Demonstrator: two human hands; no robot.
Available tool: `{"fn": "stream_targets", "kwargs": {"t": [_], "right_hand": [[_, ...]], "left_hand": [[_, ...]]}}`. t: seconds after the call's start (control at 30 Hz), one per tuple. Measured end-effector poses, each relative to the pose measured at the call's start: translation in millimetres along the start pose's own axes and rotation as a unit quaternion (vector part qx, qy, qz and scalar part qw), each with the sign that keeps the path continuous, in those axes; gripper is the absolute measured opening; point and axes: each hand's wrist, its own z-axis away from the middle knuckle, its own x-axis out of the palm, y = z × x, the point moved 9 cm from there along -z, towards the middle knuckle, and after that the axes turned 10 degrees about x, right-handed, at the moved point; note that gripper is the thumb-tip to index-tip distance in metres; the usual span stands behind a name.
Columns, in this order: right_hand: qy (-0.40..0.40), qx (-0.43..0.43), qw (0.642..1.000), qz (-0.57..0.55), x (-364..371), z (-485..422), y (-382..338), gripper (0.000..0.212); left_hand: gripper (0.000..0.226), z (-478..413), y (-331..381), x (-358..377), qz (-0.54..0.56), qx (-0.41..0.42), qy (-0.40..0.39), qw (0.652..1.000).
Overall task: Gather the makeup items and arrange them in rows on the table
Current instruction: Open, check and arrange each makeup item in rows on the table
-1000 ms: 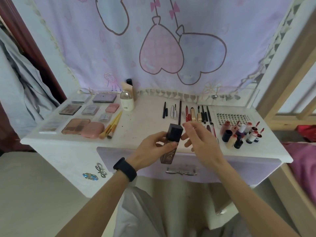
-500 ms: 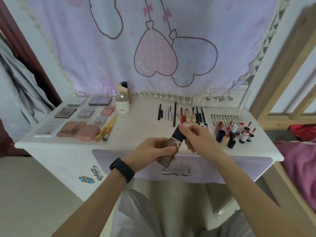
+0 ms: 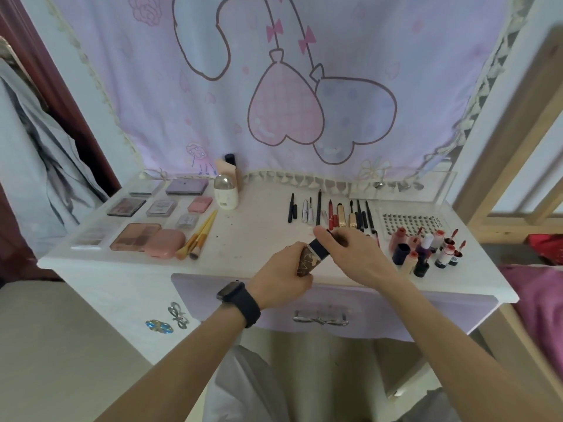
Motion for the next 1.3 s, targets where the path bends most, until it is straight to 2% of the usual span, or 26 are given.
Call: {"fn": "stream_targets", "kwargs": {"t": [0.13, 0.23, 0.37, 0.53, 0.67, 0.8, 0.9, 1.0, 1.07, 1.17, 1.23, 1.3], "right_hand": [[-0.025, -0.049, 0.997, 0.050, 2, -1, -15, 0.055], [-0.013, -0.064, 0.995, 0.078, -3, -2, -19, 0.059], [0.032, -0.084, 0.994, 0.056, -12, -3, -33, 0.069], [0.011, -0.096, 0.994, 0.060, -10, -7, -44, 0.065], [0.066, -0.086, 0.993, 0.045, -14, -8, -55, 0.057], [0.013, -0.100, 0.994, 0.032, -12, -10, -55, 0.058], [0.002, -0.098, 0.995, 0.005, -11, -13, -54, 0.062], [0.053, -0.104, 0.993, 0.007, -10, -12, -61, 0.060], [0.103, -0.089, 0.989, -0.049, -31, -14, -57, 0.060], [0.120, -0.088, 0.980, -0.132, -67, -21, -49, 0.065], [0.080, -0.075, 0.977, -0.184, -66, -26, -50, 0.070], [0.001, -0.062, 0.958, -0.280, -44, -32, -56, 0.063]], "left_hand": [[0.032, 2, -6, 1, 0.009, -0.017, -0.019, 1.000], [0.033, 2, -6, -4, 0.024, -0.017, -0.040, 0.999], [0.031, -2, -4, -16, 0.039, -0.013, -0.028, 0.999], [0.035, -2, -5, -28, 0.041, -0.014, -0.053, 0.998], [0.032, -6, -2, -43, -0.018, -0.001, 0.034, 0.999], [0.034, -8, -6, -43, -0.021, -0.006, -0.023, 0.999], [0.034, -9, -6, -43, 0.002, -0.014, -0.053, 0.999], [0.031, -10, -6, -51, -0.040, -0.016, -0.008, 0.999], [0.032, -3, -15, -60, -0.067, -0.027, 0.012, 0.997], [0.032, 15, -39, -68, 0.001, -0.053, 0.000, 0.999], [0.032, 20, -47, -82, 0.026, -0.054, 0.045, 0.997], [0.034, 18, -50, -91, 0.111, -0.045, 0.108, 0.987]]}}
